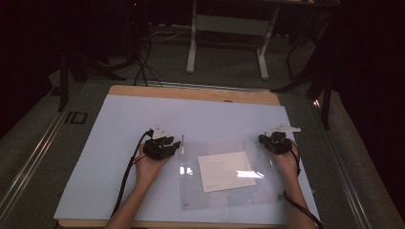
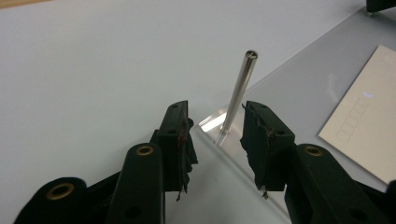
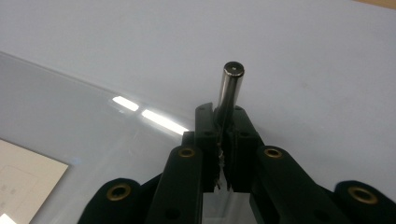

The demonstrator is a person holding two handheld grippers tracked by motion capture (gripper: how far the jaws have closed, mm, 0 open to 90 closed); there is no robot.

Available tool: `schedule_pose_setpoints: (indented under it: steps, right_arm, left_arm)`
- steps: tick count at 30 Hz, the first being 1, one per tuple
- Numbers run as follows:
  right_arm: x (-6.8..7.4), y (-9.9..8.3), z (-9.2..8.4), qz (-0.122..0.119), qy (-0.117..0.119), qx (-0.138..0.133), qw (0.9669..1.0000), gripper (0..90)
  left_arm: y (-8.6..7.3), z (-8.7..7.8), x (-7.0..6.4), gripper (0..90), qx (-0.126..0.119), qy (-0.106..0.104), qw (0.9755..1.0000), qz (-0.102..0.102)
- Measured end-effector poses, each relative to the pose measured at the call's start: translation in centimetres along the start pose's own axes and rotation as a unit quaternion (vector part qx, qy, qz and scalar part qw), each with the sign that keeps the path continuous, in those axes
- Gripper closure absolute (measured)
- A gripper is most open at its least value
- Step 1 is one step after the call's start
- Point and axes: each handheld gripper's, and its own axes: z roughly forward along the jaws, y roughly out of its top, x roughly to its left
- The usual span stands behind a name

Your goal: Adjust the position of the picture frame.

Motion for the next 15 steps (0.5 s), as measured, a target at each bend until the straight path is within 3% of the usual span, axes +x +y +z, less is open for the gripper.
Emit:
schedule_pose_setpoints:
  steps: [13, 15]
  right_arm:
    - [-0.1, -0.2, 0.0, 0.006, 0.003, -0.005, 1.0, 84.9]
    - [-0.1, -0.1, 0.0, 0.006, 0.002, -0.004, 1.0, 84.9]
  left_arm:
    - [0.2, 2.7, -0.9, 72.2, 0.0, -0.021, 0.9998, -0.002]
    - [0.3, 2.9, -1.1, 72.6, 0.005, -0.015, 0.9999, 0.005]
